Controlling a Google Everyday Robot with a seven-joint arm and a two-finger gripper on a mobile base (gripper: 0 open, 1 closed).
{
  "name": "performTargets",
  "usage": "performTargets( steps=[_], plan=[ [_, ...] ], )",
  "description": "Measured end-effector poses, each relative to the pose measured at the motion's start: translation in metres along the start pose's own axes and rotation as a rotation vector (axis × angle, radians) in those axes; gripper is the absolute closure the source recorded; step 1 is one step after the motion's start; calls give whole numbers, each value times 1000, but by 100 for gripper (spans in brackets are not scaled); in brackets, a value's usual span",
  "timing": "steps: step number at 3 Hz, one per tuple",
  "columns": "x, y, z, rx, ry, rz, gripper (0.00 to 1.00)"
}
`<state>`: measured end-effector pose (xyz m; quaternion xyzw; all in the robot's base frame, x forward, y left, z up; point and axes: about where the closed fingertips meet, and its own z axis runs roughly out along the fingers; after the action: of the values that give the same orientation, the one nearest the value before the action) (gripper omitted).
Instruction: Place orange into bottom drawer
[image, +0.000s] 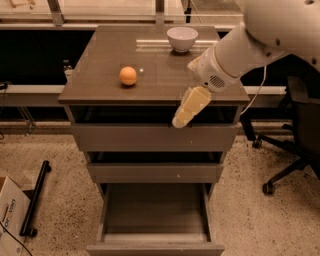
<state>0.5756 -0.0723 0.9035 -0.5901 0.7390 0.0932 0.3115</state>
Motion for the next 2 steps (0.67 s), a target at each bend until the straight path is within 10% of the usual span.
performTargets(
  steps=[2],
  plan=[
    [-48,-38,65,26,-219,28,0]
  ],
)
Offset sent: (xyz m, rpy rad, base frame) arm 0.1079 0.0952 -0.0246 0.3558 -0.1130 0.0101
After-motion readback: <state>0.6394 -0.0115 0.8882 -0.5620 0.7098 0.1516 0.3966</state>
